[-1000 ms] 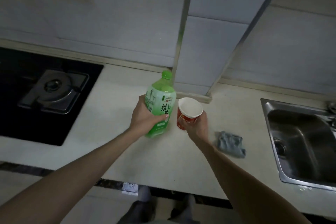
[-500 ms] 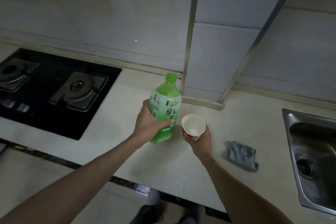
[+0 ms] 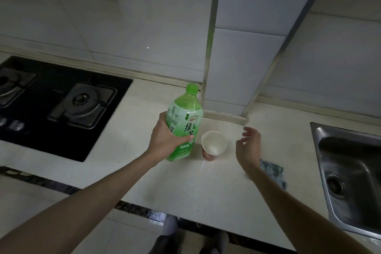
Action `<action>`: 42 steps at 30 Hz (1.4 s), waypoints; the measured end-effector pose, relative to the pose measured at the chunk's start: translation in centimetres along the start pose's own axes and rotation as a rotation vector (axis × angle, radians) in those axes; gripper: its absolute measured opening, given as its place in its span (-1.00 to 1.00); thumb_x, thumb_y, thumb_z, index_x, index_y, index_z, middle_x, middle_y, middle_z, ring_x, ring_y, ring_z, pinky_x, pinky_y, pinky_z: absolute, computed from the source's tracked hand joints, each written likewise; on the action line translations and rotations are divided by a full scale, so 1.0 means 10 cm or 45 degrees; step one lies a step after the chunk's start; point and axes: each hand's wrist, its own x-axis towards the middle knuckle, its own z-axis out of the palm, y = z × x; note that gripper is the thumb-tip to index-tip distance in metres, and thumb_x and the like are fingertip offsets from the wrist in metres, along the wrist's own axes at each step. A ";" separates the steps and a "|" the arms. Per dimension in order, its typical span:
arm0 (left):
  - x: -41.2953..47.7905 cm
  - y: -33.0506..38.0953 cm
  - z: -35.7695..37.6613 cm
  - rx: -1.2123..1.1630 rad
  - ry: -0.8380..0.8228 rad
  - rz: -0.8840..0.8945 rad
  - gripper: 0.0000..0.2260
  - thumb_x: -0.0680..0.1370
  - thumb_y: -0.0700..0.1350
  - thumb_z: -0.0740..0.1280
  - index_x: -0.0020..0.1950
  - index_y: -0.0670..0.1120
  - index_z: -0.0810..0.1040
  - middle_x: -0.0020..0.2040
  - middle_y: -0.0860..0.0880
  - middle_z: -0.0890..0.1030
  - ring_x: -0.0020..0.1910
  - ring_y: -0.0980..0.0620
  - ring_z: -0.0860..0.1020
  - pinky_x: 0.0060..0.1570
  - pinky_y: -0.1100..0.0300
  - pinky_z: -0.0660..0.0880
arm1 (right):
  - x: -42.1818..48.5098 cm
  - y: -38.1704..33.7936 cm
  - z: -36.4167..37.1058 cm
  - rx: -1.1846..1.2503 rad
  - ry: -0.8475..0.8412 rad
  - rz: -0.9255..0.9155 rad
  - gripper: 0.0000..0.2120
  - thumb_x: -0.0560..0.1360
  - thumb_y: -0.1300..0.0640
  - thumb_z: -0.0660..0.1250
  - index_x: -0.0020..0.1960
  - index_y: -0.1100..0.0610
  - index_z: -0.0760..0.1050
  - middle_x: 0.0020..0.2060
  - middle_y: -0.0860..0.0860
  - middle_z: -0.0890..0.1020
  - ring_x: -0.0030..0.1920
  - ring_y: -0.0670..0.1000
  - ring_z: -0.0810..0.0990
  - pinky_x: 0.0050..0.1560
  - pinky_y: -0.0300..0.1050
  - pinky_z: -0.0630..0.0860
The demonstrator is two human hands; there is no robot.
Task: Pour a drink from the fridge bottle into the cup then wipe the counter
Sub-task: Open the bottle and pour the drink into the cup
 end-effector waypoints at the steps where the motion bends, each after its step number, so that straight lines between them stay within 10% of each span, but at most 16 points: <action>1: 0.01 0.01 -0.01 0.013 -0.004 0.014 -0.23 0.20 -0.05 0.67 0.28 -0.01 0.34 0.12 0.06 0.58 0.13 0.02 0.57 0.15 0.02 0.56 | 0.04 -0.16 -0.07 0.060 0.032 -0.035 -0.63 0.53 0.36 0.27 0.30 0.15 0.39 0.09 0.06 0.50 -0.03 0.00 0.51 -0.06 -0.22 0.47; 4: 0.02 0.08 -0.01 0.069 -0.027 0.090 -0.22 0.20 -0.05 0.67 0.29 0.00 0.33 0.13 0.07 0.55 0.13 0.04 0.54 0.13 0.04 0.55 | 0.14 -0.70 -0.18 0.276 -0.035 -0.077 -0.88 0.58 0.18 0.24 0.07 0.12 0.52 -0.17 0.05 0.59 -0.16 0.06 0.57 -0.18 -0.13 0.49; 9: 0.01 0.20 -0.05 0.211 -0.060 0.234 -0.26 0.21 -0.02 0.66 0.25 0.06 0.34 0.13 0.10 0.55 0.09 0.07 0.54 0.06 0.09 0.52 | 0.16 -1.51 -0.27 0.431 -0.258 -0.226 -0.64 0.61 -0.08 0.16 -0.16 0.14 0.54 -0.44 0.05 0.54 -0.45 0.00 0.47 -0.42 -0.16 0.39; 17: -0.04 0.24 -0.17 0.476 0.018 0.451 -0.26 0.26 0.01 0.61 0.34 -0.03 0.34 0.17 -0.02 0.49 0.12 -0.02 0.50 0.04 0.04 0.51 | 0.08 -1.86 -0.26 -0.824 -0.034 -0.708 -0.35 0.57 -0.30 0.02 -0.43 0.16 0.41 -0.52 0.04 0.43 -0.39 0.14 0.49 -0.32 -0.13 0.32; 25: -0.02 0.26 -0.38 0.670 -0.009 0.599 -0.27 0.29 0.03 0.58 0.37 -0.08 0.35 0.13 -0.06 0.52 0.04 -0.06 0.52 -0.06 0.03 0.52 | 0.04 -2.03 -0.20 -0.866 -0.222 -0.497 -0.58 0.54 -0.13 0.09 -0.36 0.13 0.32 -0.32 0.07 0.47 -0.20 0.15 0.50 -0.17 -0.10 0.36; 36: 0.06 0.50 -0.62 0.545 -0.315 0.459 -0.20 0.20 -0.01 0.66 0.35 0.00 0.36 0.02 0.15 0.54 -0.02 0.10 0.54 -0.19 0.43 0.41 | 0.00 -1.92 -0.20 -0.515 -0.079 -0.765 -0.49 0.47 -0.02 0.11 -0.59 0.18 0.19 -0.67 0.03 0.24 -0.59 0.07 0.25 -0.43 -0.14 0.32; 42: 0.15 0.61 -0.76 0.240 -0.724 0.299 -0.31 0.20 -0.17 0.67 0.25 0.03 0.46 0.08 0.07 0.67 0.07 0.08 0.65 0.02 0.08 0.64 | -0.02 -1.93 -0.35 -0.310 -0.080 -1.197 -0.51 0.48 0.02 0.12 -0.60 0.05 0.13 -0.69 -0.04 0.18 -0.67 -0.05 0.12 -0.48 -0.26 0.08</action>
